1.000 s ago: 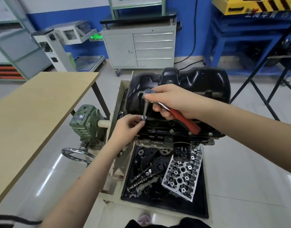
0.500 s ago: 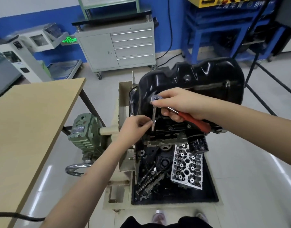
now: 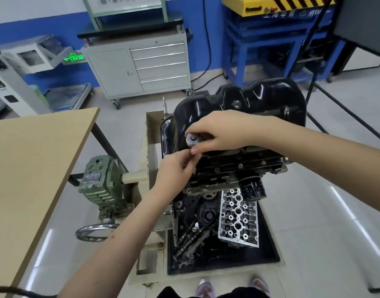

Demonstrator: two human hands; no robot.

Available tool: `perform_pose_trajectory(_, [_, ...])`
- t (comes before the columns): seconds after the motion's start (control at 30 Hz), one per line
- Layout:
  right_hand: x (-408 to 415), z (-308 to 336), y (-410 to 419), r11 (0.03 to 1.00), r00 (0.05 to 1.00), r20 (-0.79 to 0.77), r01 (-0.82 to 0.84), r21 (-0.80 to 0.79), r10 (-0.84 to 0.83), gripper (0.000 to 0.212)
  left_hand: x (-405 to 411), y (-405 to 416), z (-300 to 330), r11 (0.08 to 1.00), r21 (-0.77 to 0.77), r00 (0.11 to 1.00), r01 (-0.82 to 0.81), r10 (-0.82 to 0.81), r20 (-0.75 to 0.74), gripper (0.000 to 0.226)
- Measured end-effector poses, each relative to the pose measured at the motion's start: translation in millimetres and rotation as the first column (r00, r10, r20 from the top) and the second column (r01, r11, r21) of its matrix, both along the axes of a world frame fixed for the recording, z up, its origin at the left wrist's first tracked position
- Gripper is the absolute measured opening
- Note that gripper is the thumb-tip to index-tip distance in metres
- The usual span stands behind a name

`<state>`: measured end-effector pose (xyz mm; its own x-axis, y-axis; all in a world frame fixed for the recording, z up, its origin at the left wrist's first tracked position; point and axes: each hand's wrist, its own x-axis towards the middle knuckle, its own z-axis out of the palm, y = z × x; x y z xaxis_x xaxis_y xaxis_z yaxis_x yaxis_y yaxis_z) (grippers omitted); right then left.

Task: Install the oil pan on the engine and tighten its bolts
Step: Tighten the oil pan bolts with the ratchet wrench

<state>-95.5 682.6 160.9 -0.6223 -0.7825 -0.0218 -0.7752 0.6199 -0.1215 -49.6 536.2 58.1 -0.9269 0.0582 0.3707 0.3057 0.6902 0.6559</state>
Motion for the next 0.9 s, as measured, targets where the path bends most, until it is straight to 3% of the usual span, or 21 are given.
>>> perform_pose_trajectory(0.1, [-1.4,0.9,-1.0,1.0,0.988,-0.152,0.024,-0.01,-0.025,0.033,-1.2,-1.0,0.2,1.0,0.001,1.0,0.004,-0.004,0.009,0.027])
perform_pose_trajectory(0.27, [0.9,1.9,-4.9,0.999,0.982,-0.188,0.03,0.035,-0.022,0.04,0.3,0.7,6.1,1.0,0.008,1.0,0.02,-0.02,0.005,0.041])
perform_pose_trajectory(0.43, [5.5,4.6,-6.5,0.995,0.973,-0.222,0.075,0.059,-0.06,0.04,-4.9,1.8,9.4,1.0,-0.002,1.0,0.026,-0.026,0.001,0.031])
perform_pose_trajectory(0.57, [3.4,12.0,-2.1,0.981,0.963,-0.249,-0.061,0.184,0.106,0.024,-8.9,-7.6,12.3,0.983,-0.003,0.98,0.186,-0.185,0.078,0.033])
perform_pose_trajectory(0.63, [2.0,13.6,-1.5,0.972,0.952,-0.268,-0.089,0.217,0.147,0.025,-10.3,-10.3,13.8,0.975,-0.014,0.97,0.222,-0.22,0.106,0.032])
perform_pose_trajectory(0.7, [4.4,12.7,-4.3,0.979,0.948,-0.307,-0.021,0.205,0.085,0.032,-11.6,-10.2,15.1,0.978,0.004,0.974,0.21,-0.209,0.089,0.03])
perform_pose_trajectory(0.8, [11.0,8.0,-9.6,0.977,0.945,-0.32,0.125,0.172,-0.064,0.048,-11.8,-8.7,15.9,0.989,0.003,0.989,0.146,-0.146,0.007,0.051])
perform_pose_trajectory(0.9, [10.7,8.8,-10.5,0.98,0.959,-0.277,0.109,0.166,-0.06,0.04,-11.4,-10.4,15.7,0.986,-0.026,0.986,0.166,-0.165,0.012,0.042])
